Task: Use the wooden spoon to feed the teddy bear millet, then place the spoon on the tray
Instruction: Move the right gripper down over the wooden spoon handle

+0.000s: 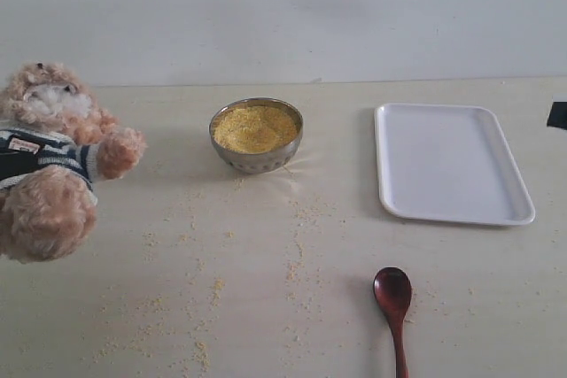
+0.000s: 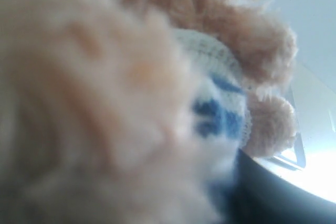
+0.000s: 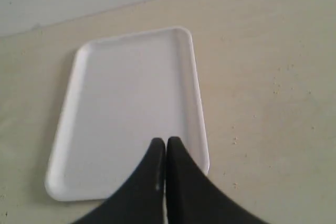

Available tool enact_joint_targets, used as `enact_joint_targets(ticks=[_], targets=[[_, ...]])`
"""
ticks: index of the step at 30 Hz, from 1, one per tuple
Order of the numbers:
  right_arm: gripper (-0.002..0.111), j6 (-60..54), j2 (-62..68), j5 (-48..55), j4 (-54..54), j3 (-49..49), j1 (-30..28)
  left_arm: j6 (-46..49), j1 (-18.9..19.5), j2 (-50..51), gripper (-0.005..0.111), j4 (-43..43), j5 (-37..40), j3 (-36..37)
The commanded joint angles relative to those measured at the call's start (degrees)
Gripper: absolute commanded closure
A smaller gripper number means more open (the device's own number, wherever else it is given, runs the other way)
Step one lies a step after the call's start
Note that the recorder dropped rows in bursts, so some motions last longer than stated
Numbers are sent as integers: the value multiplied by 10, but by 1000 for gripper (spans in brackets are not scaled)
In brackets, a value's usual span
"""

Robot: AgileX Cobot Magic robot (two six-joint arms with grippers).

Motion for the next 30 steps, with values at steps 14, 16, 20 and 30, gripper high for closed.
enact_joint_targets(ticks=[14,16,20,30], targets=[[108,-158,-18,-262,-42,169,211,4,-2,0,102,-7,27,2],[108,-158,-18,-193,-17,169,259,4,-2,0,102,-7,29,2],[108,-158,-18,-152,9,169,370,4,-2,0,102,-7,29,2],[108,-582,12,-219,572,218,467,4,-2,0,102,-10,27,2]])
